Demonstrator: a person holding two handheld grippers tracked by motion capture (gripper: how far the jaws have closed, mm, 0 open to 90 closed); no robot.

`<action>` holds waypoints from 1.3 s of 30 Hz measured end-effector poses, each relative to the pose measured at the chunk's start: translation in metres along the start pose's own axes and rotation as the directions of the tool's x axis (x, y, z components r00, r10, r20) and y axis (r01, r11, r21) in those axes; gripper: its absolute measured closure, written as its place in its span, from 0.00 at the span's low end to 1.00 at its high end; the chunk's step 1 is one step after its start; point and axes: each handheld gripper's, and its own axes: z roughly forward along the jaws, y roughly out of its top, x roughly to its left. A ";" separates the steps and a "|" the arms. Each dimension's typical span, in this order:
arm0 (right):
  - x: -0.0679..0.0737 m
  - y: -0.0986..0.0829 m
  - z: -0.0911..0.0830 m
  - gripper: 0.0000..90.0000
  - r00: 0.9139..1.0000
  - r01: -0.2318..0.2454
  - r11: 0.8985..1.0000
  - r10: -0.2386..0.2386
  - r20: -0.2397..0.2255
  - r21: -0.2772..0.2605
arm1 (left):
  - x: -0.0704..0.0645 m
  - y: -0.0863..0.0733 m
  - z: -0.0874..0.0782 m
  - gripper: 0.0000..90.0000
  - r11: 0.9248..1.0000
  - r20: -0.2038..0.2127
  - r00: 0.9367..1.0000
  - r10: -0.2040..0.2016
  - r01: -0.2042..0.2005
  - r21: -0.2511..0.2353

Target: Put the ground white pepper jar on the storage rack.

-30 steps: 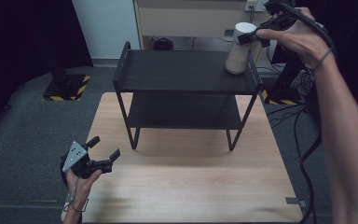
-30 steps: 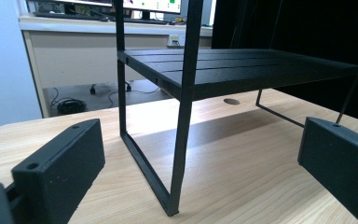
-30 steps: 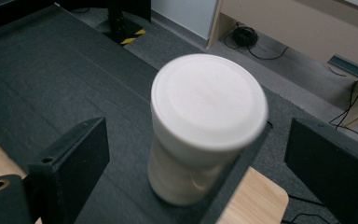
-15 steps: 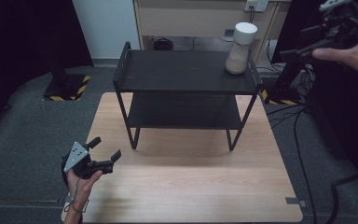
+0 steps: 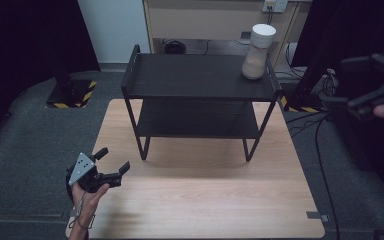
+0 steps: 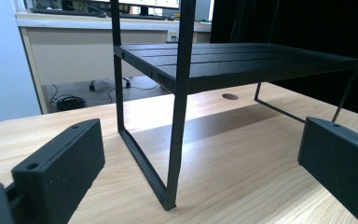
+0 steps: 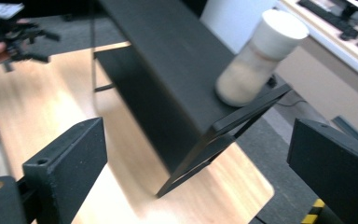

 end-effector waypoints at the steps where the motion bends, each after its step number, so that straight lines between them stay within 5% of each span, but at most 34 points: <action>1: 0.008 -0.007 -0.002 0.04 1.000 0.013 1.000 -0.013 -0.007 -0.006 | 0.000 0.000 0.000 0.00 1.000 -0.001 1.000 -0.003 0.003 -0.001; 9: 0.017 -0.020 -0.005 0.05 0.996 0.074 0.997 -0.075 -0.048 -0.030 | -0.001 0.000 0.001 0.00 1.000 0.003 1.000 0.003 -0.003 0.006; 39: 0.011 -0.029 0.017 0.05 0.995 0.066 0.997 -0.068 -0.071 -0.025 | 0.000 0.000 0.000 0.00 1.000 0.004 1.000 -0.001 0.001 0.004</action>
